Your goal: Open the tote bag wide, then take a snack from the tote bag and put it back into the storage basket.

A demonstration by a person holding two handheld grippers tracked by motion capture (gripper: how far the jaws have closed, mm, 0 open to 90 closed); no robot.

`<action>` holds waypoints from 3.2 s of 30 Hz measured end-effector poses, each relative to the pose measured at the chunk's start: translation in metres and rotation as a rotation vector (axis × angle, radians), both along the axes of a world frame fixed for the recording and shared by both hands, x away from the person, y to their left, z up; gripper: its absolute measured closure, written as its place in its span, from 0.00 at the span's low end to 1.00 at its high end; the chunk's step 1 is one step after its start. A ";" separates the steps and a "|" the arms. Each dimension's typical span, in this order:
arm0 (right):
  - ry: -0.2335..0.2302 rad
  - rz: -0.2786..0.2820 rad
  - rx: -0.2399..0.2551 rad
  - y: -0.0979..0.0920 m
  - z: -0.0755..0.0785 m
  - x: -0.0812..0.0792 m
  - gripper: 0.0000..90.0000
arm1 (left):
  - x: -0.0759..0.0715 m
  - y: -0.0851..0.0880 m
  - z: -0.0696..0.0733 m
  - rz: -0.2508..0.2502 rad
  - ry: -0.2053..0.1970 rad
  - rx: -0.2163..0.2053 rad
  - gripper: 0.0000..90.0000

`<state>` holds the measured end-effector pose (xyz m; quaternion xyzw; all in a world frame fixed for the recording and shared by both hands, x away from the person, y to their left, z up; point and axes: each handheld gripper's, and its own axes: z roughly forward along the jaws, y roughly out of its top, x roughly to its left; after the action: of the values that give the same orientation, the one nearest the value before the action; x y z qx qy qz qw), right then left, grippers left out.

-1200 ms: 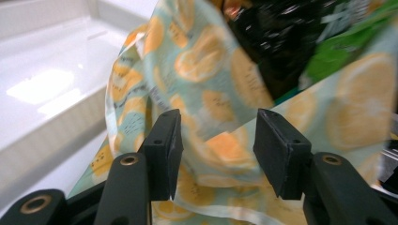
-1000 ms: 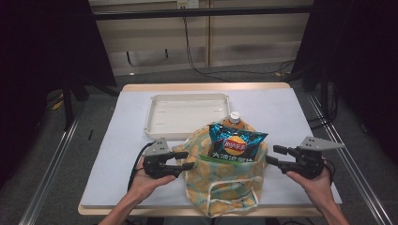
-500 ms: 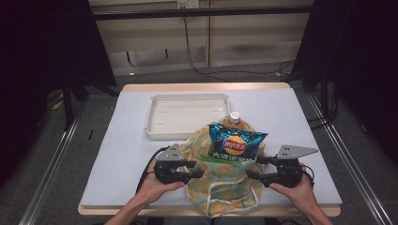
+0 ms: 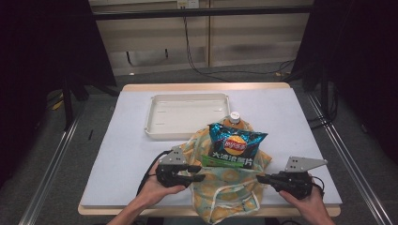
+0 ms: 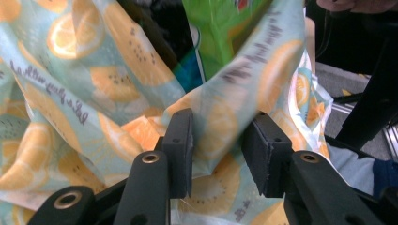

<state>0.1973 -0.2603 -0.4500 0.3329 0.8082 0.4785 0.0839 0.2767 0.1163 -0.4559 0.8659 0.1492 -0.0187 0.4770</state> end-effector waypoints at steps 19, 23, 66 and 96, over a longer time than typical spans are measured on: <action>0.062 0.011 -0.126 0.005 -0.020 0.002 0.66 | -0.002 0.004 -0.015 -0.017 0.039 0.089 0.57; -0.001 -0.033 -0.017 -0.003 -0.007 -0.003 0.47 | -0.003 0.011 -0.005 -0.002 0.025 0.040 0.52; -0.109 -0.187 0.118 -0.021 0.010 -0.015 0.27 | 0.019 -0.018 0.052 -0.022 -0.109 -0.223 0.58; -0.108 -0.177 0.101 -0.017 0.009 -0.013 0.27 | 0.019 -0.032 0.038 -0.074 -0.142 -0.164 0.59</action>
<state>0.1843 -0.2772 -0.4412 0.3807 0.7448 0.5264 0.1524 0.2958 0.0848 -0.4179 0.8280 0.0808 0.0128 0.5548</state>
